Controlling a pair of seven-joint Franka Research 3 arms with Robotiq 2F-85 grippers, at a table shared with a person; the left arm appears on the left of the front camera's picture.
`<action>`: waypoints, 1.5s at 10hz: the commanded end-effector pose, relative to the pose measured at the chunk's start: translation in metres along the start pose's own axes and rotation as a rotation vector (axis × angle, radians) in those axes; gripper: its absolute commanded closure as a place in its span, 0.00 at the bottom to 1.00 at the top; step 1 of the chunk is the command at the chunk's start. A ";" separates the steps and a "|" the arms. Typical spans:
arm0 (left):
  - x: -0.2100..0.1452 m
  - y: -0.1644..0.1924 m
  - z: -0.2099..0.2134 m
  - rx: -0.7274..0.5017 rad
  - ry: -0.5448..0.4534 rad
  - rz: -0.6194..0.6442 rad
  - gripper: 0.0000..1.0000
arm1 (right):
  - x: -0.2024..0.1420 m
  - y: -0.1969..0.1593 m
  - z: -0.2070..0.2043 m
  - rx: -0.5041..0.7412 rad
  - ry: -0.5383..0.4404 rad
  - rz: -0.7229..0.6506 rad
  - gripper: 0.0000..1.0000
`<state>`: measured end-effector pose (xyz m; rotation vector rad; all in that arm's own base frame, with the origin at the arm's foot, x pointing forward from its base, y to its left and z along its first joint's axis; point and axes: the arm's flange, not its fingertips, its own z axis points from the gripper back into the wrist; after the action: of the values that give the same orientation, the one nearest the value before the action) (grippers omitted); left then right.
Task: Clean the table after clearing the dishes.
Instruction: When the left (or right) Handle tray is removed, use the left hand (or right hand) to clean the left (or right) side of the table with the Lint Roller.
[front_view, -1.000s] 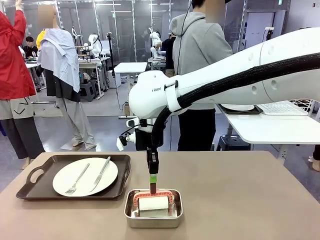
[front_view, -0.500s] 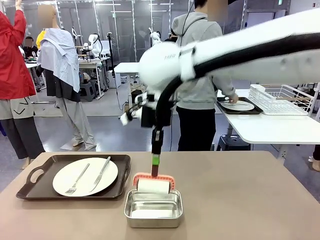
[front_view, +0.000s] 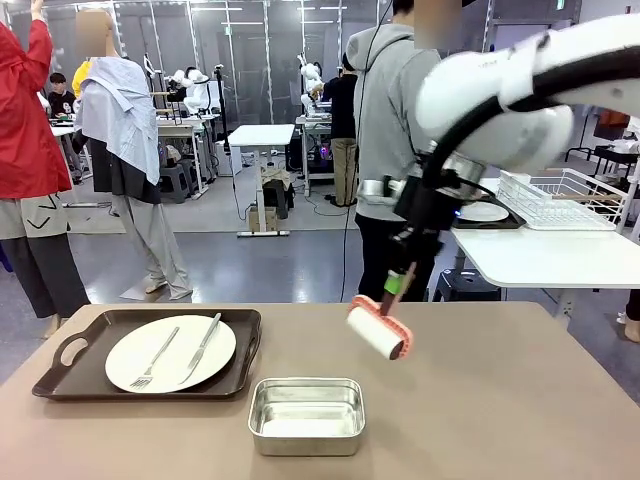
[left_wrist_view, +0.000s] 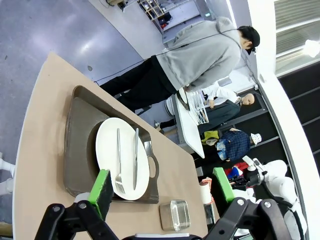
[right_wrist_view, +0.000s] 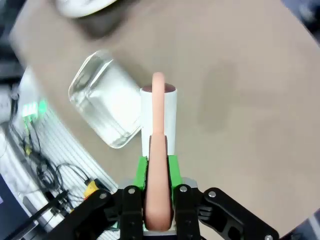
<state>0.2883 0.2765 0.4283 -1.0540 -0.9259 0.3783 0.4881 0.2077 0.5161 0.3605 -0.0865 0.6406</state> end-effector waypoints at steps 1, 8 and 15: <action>0.002 0.000 0.003 -0.016 -0.007 -0.002 0.00 | -0.023 -0.014 -0.030 -0.058 -0.039 -0.298 1.00; 0.002 0.000 0.003 -0.016 -0.007 -0.002 0.00 | -0.025 -0.036 -0.025 -0.029 -0.038 -0.242 1.00; 0.002 0.000 0.003 -0.016 -0.007 -0.002 0.00 | -0.024 -0.096 -0.064 0.189 -0.156 -0.498 0.79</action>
<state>0.2882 0.2767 0.4283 -1.0540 -0.9261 0.3787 0.5208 0.1475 0.4275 0.5480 -0.0670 0.1438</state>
